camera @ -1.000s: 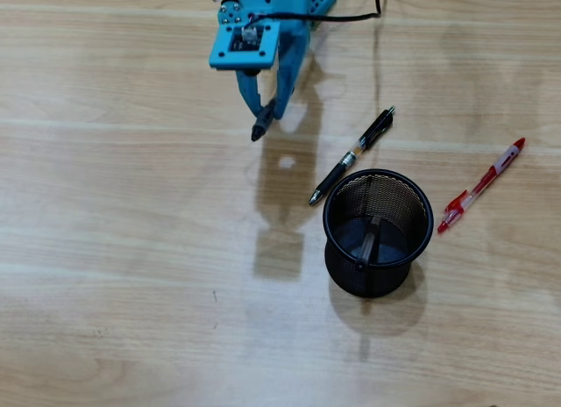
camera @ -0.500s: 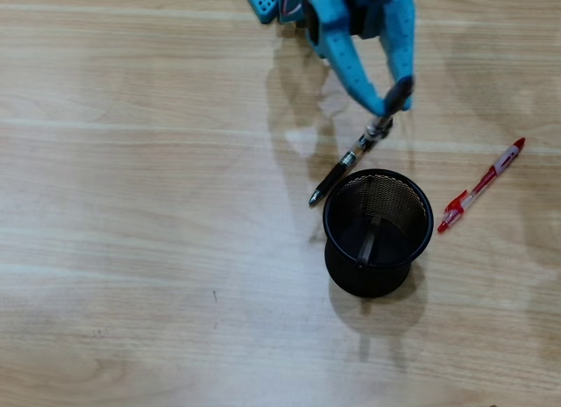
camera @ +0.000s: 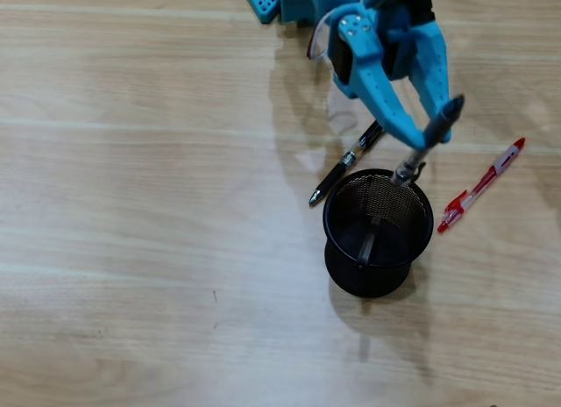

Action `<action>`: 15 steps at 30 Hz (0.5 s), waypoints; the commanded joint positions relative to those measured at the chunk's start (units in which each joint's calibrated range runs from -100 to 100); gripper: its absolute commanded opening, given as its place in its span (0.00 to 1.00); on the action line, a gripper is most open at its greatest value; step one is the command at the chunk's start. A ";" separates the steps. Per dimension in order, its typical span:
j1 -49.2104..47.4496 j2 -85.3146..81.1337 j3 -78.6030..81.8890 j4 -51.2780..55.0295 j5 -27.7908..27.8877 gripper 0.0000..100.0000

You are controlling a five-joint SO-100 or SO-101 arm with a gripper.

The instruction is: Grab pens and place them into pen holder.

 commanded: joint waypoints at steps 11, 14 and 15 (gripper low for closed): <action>-0.61 1.57 1.09 -1.51 0.00 0.09; -0.61 1.57 1.09 -1.51 0.00 0.17; -0.70 1.57 1.18 -1.33 0.00 0.19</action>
